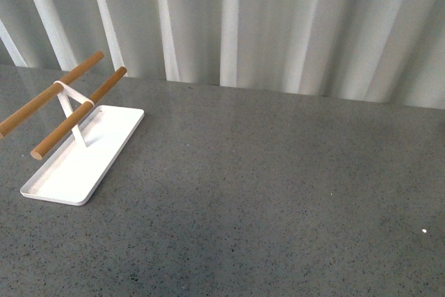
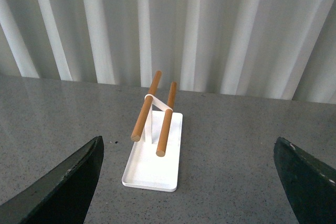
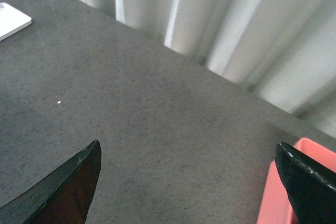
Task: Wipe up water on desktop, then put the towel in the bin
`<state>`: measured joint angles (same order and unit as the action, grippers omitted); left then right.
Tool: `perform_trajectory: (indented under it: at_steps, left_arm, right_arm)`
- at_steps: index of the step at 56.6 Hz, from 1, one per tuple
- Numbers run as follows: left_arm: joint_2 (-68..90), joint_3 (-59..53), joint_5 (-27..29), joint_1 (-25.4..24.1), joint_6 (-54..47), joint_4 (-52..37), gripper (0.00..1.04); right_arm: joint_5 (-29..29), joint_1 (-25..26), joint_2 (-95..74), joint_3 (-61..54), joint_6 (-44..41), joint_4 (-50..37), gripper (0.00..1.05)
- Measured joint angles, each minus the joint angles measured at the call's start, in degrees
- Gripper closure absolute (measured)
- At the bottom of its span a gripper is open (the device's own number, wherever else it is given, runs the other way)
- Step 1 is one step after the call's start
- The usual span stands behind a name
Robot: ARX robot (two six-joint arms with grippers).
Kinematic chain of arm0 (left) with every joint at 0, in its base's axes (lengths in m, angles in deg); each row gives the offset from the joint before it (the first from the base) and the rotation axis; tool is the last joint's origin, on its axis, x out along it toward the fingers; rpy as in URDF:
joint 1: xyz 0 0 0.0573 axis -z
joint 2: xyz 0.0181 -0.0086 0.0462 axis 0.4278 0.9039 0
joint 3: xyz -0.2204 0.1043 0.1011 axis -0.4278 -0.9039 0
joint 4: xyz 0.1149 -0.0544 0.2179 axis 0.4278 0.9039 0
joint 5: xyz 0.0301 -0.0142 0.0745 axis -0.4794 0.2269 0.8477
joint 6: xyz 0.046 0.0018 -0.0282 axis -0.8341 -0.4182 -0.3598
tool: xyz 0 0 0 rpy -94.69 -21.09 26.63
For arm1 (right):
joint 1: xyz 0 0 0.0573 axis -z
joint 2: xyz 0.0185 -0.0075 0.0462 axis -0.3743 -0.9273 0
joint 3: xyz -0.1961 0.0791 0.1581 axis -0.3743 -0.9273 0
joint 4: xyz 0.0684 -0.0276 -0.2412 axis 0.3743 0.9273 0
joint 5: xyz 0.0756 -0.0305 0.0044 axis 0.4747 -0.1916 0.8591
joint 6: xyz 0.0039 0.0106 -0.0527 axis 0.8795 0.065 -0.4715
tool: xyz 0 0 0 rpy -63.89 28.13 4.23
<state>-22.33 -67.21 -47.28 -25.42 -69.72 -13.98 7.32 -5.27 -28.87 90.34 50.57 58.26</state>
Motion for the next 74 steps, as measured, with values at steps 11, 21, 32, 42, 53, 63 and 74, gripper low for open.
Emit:
perform_trajectory:
  at_steps: [11, 21, 32, 42, 53, 63, 74]
  left_arm:
    - [0.0, 0.0, 0.0, 0.0, 0.0, 0.0, 0.07]
    - [0.0, 0.0, 0.0, 0.0, 0.0, 0.0, 0.07]
    - [0.0, 0.0, 0.0, 0.0, 0.0, 0.0, 0.07]
    - [0.0, 0.0, 0.0, 0.0, 0.0, 0.0, 0.07]
    - [0.0, 0.0, 0.0, 0.0, 0.0, 0.0, 0.07]
    - [0.0, 0.0, 0.0, 0.0, 0.0, 0.0, 0.07]
    - [0.0, 0.0, 0.0, 0.0, 0.0, 0.0, 0.07]
  right_arm:
    - [-13.7, -5.9, 6.0, -12.9, 9.7, -19.1, 0.17]
    - [-22.3, -8.3, 10.5, -25.1, 22.1, -41.2, 0.48]
    - [-24.2, -10.8, 16.5, -30.3, 24.7, -40.9, 0.82]
    - [-29.3, -14.8, 22.1, -33.5, 25.0, -38.5, 1.01]
    - [-29.6, -16.5, 29.2, -36.3, 25.2, -34.2, 1.01]
    - [-29.8, -16.5, 35.0, -38.5, 25.2, -30.9, 1.01]
    - [-29.8, -16.6, 39.9, -39.2, 25.3, -27.8, 1.01]
